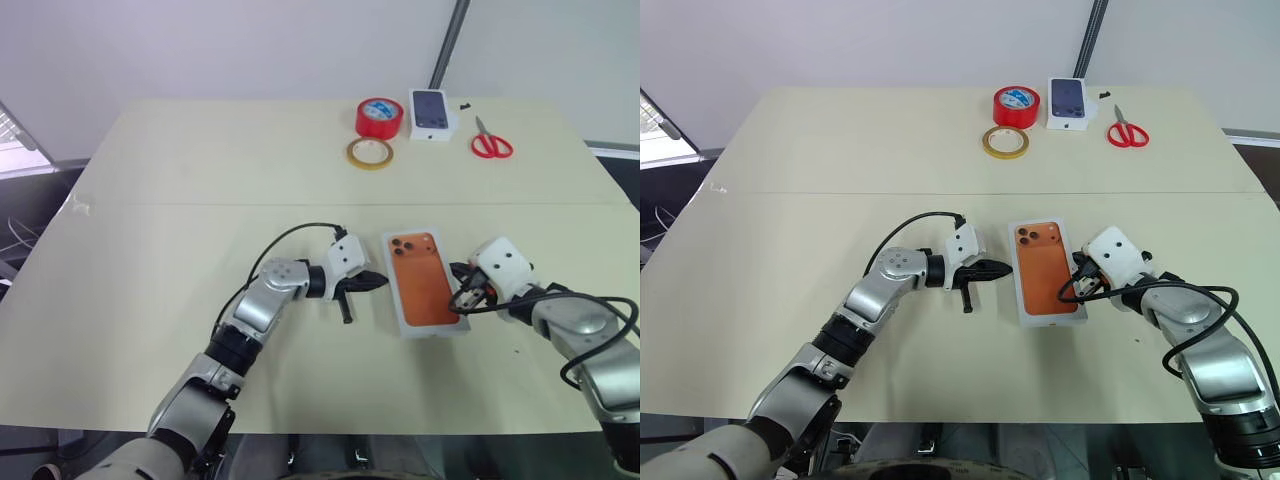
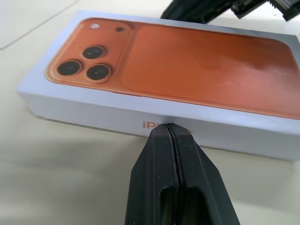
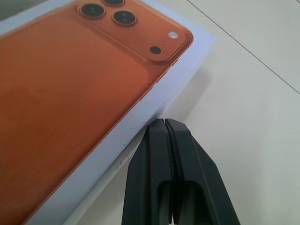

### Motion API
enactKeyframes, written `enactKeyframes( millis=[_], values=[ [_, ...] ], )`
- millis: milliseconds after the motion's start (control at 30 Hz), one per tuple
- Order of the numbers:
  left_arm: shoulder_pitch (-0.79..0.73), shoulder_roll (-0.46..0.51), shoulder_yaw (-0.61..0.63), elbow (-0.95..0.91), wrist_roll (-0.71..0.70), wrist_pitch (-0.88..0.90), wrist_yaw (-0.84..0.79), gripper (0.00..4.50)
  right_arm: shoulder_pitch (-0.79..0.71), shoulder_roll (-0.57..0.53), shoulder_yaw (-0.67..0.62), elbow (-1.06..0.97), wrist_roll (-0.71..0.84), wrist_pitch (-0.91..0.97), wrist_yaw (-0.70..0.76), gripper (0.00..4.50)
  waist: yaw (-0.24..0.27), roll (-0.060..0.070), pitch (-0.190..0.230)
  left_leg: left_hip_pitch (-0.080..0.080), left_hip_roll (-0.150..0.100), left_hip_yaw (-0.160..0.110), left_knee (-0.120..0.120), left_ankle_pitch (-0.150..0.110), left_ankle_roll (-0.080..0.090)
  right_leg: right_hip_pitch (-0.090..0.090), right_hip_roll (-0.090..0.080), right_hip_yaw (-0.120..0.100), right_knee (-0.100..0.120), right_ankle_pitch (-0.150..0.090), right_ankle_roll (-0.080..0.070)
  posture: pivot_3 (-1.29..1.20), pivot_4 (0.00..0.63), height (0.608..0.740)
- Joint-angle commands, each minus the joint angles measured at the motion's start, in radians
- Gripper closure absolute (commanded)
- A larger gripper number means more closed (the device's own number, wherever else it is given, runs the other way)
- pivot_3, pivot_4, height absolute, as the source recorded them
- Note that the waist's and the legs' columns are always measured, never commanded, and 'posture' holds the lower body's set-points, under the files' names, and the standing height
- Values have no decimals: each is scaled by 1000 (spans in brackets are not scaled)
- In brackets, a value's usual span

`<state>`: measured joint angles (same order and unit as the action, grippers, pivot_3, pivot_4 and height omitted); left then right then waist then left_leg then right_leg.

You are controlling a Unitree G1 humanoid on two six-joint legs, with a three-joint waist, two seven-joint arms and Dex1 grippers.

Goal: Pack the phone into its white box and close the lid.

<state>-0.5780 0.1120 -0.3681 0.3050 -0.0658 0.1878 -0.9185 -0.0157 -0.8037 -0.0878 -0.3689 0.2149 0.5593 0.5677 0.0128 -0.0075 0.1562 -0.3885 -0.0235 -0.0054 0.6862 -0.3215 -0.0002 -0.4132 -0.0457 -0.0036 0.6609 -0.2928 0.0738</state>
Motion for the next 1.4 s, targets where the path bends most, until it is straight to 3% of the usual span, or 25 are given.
enactKeyframes(
  millis=[33,367,800,1100,1300,1400],
  values=[
    [-14,-26,7,-37,-26,-15,-2,4500,-6,2,19,-37,-19,-15,18,4463,0,0,0,0,0,0,0,0,0,0,0,0,0,0,0,0,150,740],
    [-18,-26,12,-11,-15,-16,24,4500,-68,22,56,3,-81,-15,14,4463,-1,0,0,0,0,0,0,0,0,0,0,0,1,0,0,0,150,740],
    [-16,-25,33,-7,-29,2,42,4500,-40,-3,66,23,-138,-23,48,4463,-1,0,0,0,0,0,1,0,-1,0,0,0,2,0,0,0,150,740],
    [-46,26,118,14,-64,3,39,4500,-93,-57,-68,117,-114,-66,75,4463,-1,0,0,1,-1,0,1,0,-1,0,0,0,2,0,0,0,150,740],
    [-148,-63,207,102,-140,10,87,4500,-186,34,-128,75,52,39,102,4463,1,0,0,1,0,0,2,0,-1,0,0,0,3,0,0,0,150,740],
    [-186,-120,193,188,-115,-41,104,4500,-160,38,-85,44,75,71,140,4463,5,0,0,-1,-1,0,4,0,-1,0,0,0,3,0,0,0,150,740]
  ],
)
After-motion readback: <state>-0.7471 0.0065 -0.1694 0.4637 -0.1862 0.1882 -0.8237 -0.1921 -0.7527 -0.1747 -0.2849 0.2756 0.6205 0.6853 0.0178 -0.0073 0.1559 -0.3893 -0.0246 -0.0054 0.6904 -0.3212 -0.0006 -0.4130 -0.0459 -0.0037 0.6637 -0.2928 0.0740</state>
